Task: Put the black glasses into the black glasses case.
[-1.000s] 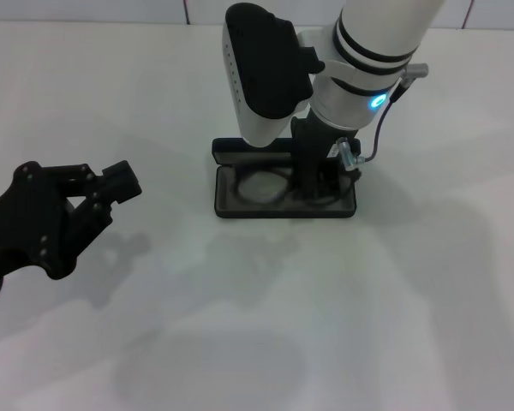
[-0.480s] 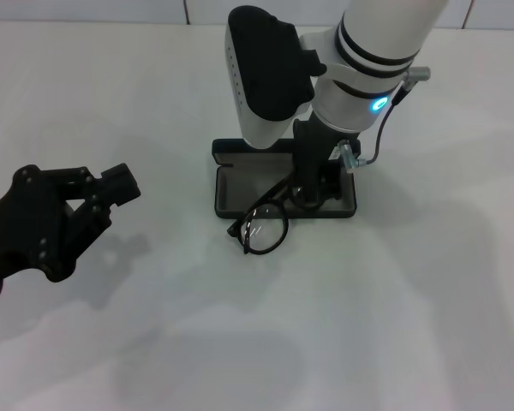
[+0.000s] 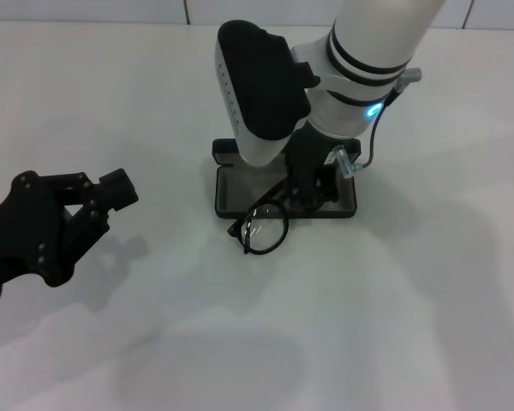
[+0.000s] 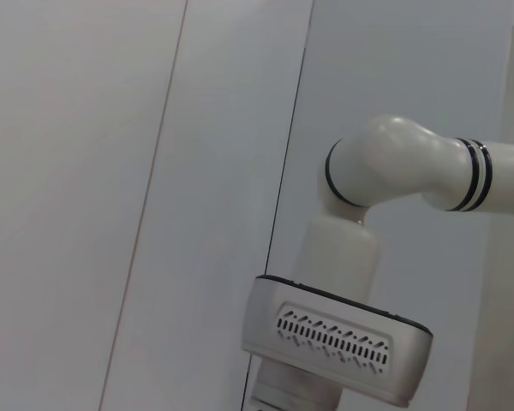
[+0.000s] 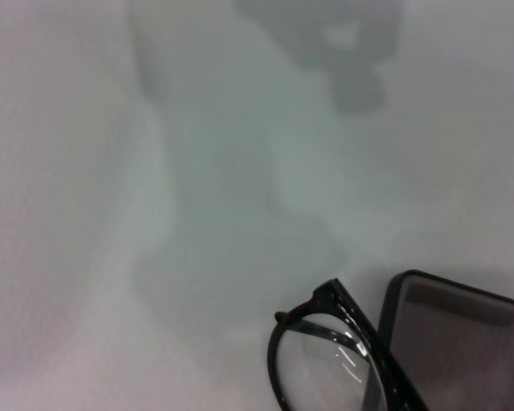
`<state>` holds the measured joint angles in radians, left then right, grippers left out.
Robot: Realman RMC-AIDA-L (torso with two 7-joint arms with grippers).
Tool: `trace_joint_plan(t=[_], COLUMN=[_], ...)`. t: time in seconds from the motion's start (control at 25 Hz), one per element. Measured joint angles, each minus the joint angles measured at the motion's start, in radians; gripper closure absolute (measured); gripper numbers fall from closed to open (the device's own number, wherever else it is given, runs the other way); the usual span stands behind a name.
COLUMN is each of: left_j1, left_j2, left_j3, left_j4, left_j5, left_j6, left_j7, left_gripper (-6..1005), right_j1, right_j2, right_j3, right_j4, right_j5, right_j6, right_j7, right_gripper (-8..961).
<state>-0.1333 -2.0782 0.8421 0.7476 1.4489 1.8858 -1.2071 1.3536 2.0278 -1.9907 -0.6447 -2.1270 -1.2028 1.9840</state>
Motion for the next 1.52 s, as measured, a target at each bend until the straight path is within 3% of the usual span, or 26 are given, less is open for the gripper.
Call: trace_joint_plan(t=[0.64,1.52], left_j1=[0.002,0.005], left_j2=[-0.001,-0.005], left_j3=[0.0,0.0], left_j4=[-0.002,-0.013], left_j5=[0.001,0.001], left_j6=[0.001,0.001], left_j7=[0.006,0.007], left_gripper=[923,922], right_j1=[0.008,-0.016], right_j2=[0.0,0.0], right_j3=[-0.018,-0.128], right_j4=[0.018,0.038], right_j5=[0.009,0.107], right_j6=[0.043,0.126], right_j7=[-0.098,-0.16], right_gripper=[772,773])
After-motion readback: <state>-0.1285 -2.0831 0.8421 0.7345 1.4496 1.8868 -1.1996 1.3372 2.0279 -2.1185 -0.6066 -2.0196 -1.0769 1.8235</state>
